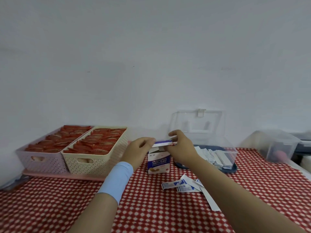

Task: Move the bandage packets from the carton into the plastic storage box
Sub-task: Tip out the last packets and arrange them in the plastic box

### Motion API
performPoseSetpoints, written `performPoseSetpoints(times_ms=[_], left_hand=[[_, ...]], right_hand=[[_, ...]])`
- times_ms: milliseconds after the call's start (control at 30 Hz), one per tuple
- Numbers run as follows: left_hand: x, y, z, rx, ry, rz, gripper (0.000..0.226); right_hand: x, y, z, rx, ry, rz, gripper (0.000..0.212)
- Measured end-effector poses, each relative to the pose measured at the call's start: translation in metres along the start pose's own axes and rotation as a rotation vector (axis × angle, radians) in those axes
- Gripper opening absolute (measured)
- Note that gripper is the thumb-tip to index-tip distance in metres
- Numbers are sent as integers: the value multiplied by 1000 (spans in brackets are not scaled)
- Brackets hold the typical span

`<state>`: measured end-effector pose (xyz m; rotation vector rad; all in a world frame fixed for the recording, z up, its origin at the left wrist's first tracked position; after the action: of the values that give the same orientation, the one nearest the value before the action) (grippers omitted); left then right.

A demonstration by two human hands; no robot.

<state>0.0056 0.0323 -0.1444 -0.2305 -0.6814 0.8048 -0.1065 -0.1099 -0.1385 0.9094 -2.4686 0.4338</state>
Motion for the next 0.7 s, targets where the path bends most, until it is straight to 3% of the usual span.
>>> performPoseSetpoints(times_ms=[67, 267, 467, 700], left_hand=[[0, -1, -3, -13, -52, 25, 23], [0, -4, -8, -49, 16, 36, 13], [2, -1, -16, -43, 3, 28, 19], [11, 2, -14, -57, -104, 9, 21]], right_hand=[[2, 3, 0, 32, 36, -5, 33], [8, 6, 3, 57, 71, -48, 35], [8, 5, 2, 99, 134, -34, 28], [-6, 10, -3, 224, 426, -98, 36]])
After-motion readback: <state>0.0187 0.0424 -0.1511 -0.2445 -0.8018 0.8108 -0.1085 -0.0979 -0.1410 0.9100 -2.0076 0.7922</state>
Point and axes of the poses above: each hand's wrist, its own y-axis away from the middle knuckle, its own x-axis out of the back of the hand, z = x × y, the point moved 5 cm from there along -y, towards the middle knuckle, and after that the axes turned 10 degrees about -x, right-handed, at the moved point
